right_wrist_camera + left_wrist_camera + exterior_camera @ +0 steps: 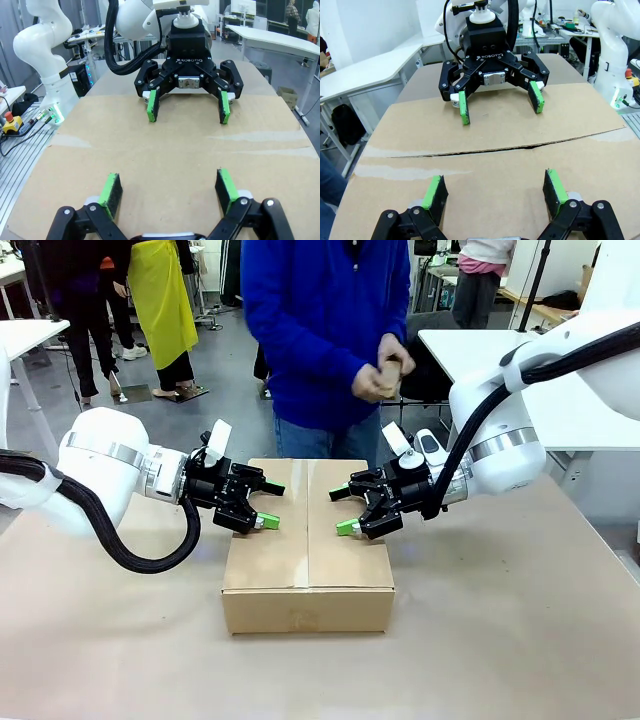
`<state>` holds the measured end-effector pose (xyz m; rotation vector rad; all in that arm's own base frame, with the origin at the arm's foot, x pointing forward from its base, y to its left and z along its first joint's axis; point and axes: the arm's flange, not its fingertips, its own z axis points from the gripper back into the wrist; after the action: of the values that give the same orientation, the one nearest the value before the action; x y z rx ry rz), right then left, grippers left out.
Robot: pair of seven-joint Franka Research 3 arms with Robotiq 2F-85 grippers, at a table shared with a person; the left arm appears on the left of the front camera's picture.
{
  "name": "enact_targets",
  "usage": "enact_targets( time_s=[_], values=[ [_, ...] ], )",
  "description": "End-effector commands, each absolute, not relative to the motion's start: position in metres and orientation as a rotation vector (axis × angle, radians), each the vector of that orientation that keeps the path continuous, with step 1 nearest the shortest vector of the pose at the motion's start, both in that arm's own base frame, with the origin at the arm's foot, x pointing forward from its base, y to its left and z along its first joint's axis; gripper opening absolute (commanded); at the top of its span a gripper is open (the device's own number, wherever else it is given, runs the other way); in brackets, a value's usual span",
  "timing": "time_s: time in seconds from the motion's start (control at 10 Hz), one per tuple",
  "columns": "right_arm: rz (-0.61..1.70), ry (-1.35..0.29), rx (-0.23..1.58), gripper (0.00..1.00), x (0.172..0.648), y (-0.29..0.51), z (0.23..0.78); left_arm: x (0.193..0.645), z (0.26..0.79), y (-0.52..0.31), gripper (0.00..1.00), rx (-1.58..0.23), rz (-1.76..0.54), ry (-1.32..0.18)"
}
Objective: Pack the gift set into the box.
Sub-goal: Press and hold the closed box until the human finishes sealing it.
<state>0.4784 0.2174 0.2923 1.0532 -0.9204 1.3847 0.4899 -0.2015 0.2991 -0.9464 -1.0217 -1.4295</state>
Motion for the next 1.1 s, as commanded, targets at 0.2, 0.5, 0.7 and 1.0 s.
enact_targets(
  time_s=[0.2, 0.5, 0.7, 1.0],
  values=[
    [1.393, -0.951, 1.05, 1.0, 0.4783, 0.2171, 0.2869, 0.4887, 0.2948, -0.2012, 1.0, -0.942, -1.435, -1.019],
    [1.393, -0.951, 1.05, 1.0, 0.4783, 0.2171, 0.2869, 0.4887, 0.2948, -0.2012, 1.0, -0.942, -1.435, -1.019],
    [1.393, -0.951, 1.05, 1.0, 0.4783, 0.2171, 0.2869, 0.4887, 0.2948, -0.2012, 1.0, -0.942, -1.435, -1.019],
    [1.393, -0.951, 1.05, 1.0, 0.4783, 0.2171, 0.2869, 0.4887, 0.2948, -0.2012, 1.0, -0.942, -1.435, -1.019]
  ],
)
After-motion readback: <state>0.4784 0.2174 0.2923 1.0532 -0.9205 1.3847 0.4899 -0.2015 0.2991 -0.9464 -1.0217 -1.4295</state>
